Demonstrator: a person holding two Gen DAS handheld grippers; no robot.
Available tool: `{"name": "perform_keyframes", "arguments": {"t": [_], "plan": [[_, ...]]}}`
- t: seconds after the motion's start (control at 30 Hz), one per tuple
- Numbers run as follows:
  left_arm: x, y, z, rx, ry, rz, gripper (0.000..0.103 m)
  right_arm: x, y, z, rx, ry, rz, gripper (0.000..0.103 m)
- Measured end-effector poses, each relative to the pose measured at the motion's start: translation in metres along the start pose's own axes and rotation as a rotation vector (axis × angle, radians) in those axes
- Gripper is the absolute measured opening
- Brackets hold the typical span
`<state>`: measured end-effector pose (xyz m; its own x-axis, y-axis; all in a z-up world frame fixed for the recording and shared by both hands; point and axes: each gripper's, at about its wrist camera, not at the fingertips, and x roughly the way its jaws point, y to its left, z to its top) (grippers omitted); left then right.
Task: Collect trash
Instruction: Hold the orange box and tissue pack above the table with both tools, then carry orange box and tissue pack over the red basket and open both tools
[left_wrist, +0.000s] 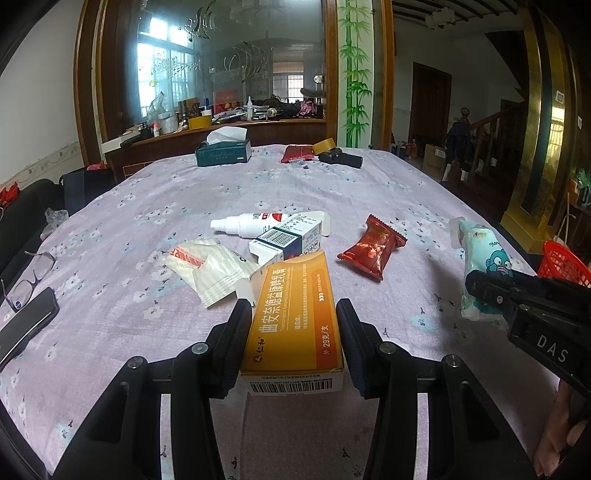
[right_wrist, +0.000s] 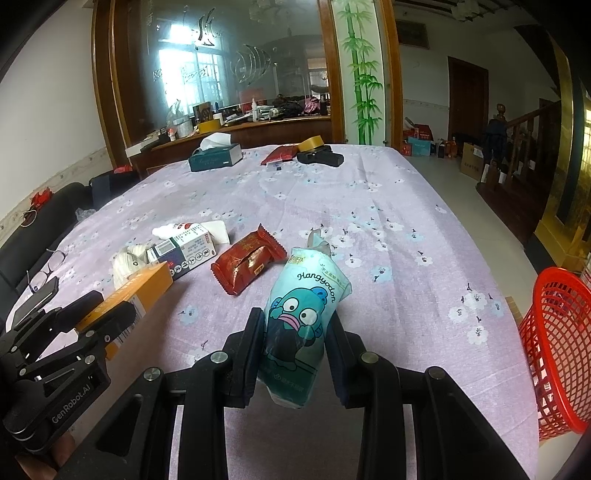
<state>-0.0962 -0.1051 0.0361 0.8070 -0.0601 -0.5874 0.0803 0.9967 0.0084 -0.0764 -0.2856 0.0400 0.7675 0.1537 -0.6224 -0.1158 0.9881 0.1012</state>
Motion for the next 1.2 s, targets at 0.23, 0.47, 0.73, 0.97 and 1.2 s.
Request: {"name": "perform_keyframes", "arguments": {"t": [0.23,0.47,0.73,0.97,1.2], "plan": [[0.000,0.000,0.000,0.003,-0.003,-0.007,0.046,0.001,-0.001,0.001,0.007,0.003,0.017,0.035],[-0.006,0.003,-0.002,0.000,-0.033,-0.031,0.046,0.001,0.001,0.001,-0.003,0.005,0.005,0.035],[-0.014,0.001,-0.003,0.006,-0.048,-0.079,0.046,-0.007,-0.003,-0.002,0.022,-0.008,0.005,0.035],[-0.028,-0.021,0.014,0.029,-0.030,-0.126,0.046,-0.033,-0.037,-0.001,0.120,-0.027,0.058,0.036],[-0.040,-0.099,0.040,0.130,-0.025,-0.331,0.046,-0.084,-0.121,0.002,0.278,-0.122,-0.034,0.037]]}}
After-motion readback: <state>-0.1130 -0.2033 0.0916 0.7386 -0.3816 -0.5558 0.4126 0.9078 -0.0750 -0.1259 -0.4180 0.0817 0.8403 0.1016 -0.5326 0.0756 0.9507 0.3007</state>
